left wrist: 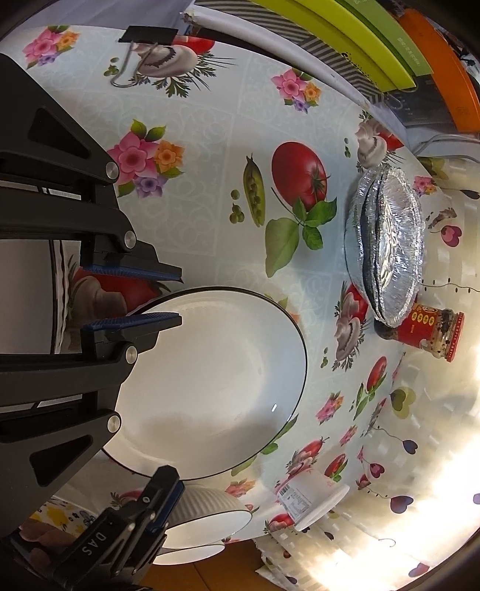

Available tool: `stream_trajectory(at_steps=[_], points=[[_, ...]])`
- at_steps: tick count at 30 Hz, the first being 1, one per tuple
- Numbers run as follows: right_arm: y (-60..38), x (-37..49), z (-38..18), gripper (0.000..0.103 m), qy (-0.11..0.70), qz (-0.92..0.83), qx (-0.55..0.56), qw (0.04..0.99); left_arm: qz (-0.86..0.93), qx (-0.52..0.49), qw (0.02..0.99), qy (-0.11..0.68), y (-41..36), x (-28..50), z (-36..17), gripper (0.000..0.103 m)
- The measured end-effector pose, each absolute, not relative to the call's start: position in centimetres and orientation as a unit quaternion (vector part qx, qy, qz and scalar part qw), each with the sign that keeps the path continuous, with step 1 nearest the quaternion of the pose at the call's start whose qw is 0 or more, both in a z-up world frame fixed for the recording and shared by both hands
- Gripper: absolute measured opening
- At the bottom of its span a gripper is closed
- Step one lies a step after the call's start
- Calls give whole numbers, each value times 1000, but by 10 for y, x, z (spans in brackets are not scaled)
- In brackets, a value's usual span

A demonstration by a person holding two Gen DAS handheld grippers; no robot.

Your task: Organize plates and bowls

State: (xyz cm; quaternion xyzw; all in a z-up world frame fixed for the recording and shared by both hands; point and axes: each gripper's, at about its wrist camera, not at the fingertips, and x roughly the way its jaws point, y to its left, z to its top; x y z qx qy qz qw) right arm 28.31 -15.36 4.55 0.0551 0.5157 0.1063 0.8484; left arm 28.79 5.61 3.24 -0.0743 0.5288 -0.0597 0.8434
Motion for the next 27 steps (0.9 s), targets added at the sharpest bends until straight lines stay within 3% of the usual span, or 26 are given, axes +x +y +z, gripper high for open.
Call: stream_trajectory(at_steps=[9,14,17,27], points=[[-156,284,39,22,532,115,100,833,-56,-72,842,532,56,289,31,18],[-149,289,38,21,527,113,86,838,-50,-70,841,534,59,290,30,18],[-146,296,37,15,527,110,77,839,-43,-70,841,535,61,291,29,18],[-142,301,35,15,526,110,68,841,-38,-73,840,536,65,293,27,18]])
